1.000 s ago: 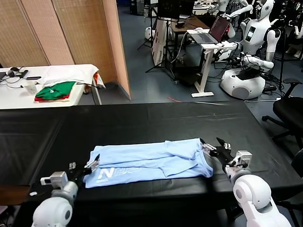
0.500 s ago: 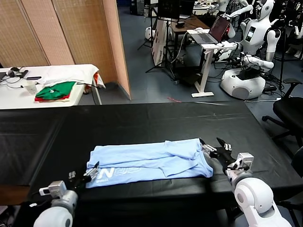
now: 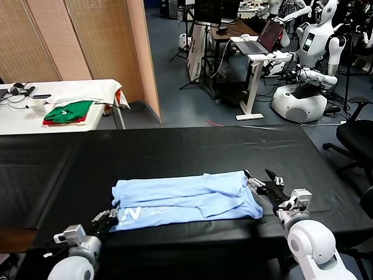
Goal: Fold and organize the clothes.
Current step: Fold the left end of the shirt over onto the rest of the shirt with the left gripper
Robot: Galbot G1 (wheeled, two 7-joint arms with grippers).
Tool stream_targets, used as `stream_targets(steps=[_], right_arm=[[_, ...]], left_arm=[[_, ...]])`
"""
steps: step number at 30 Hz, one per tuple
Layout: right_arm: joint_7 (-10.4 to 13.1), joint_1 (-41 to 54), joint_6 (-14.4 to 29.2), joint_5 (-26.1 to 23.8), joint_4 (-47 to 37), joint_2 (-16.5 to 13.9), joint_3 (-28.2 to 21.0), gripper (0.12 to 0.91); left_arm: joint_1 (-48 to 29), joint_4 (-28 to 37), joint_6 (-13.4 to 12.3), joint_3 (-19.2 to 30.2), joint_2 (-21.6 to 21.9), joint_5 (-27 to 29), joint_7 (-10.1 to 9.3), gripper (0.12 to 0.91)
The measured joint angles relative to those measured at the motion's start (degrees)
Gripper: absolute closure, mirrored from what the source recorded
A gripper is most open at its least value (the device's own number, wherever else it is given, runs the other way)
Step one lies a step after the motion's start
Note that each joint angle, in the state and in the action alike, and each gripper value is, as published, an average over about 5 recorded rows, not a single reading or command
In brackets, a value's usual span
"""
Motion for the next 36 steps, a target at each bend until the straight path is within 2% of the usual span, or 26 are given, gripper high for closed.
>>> stream_targets(steps=[3, 6, 11, 19, 22, 26, 32, 36], right_arm=[[0.0, -0.3, 0.1, 0.0, 0.2, 0.5, 0.2, 0.118], [-0.1, -0.8, 0.4, 0.0, 0.3, 0.7, 0.6, 0.118], [-0.1, -1.6, 0.7, 0.0, 0.5, 0.8, 1.1, 0.118], [0.1, -2.9, 0.9, -0.9, 1.0, 2.3, 0.8, 0.118], [0.1, -3.5, 0.9, -1.9, 1.3, 3.2, 0.7, 0.118], [0.1, -4.5, 0.9, -3.5, 2.0, 4.4, 1.1, 0.118], [0.0, -6.7, 0.8, -5.5, 3.5, 5.8, 2.7, 0.118], [-0.1, -8.3, 1.1, -6.7, 3.9, 6.8, 3.5, 0.118]], left_arm=[[0.3, -0.5, -1.3, -0.3, 0.7, 4.6, 0.91, 0.721], [0.9, -0.9, -3.4, -1.1, 2.0, 11.0, 1.37, 0.839], [2.1, -0.7, -6.5, -3.5, 5.9, 20.3, 1.42, 0.858], [3.4, 1.3, -9.5, -8.7, 14.1, 26.1, 1.10, 0.858], [3.2, 0.5, -9.0, -8.9, 15.2, 25.3, 0.56, 0.858], [2.9, -2.4, -6.6, -7.0, 13.9, 21.0, -0.49, 0.858], [1.9, -8.0, -2.4, -0.2, 7.6, 11.5, -3.15, 0.858], [0.8, -9.9, -1.2, 5.6, 3.0, 7.9, -4.36, 0.858]])
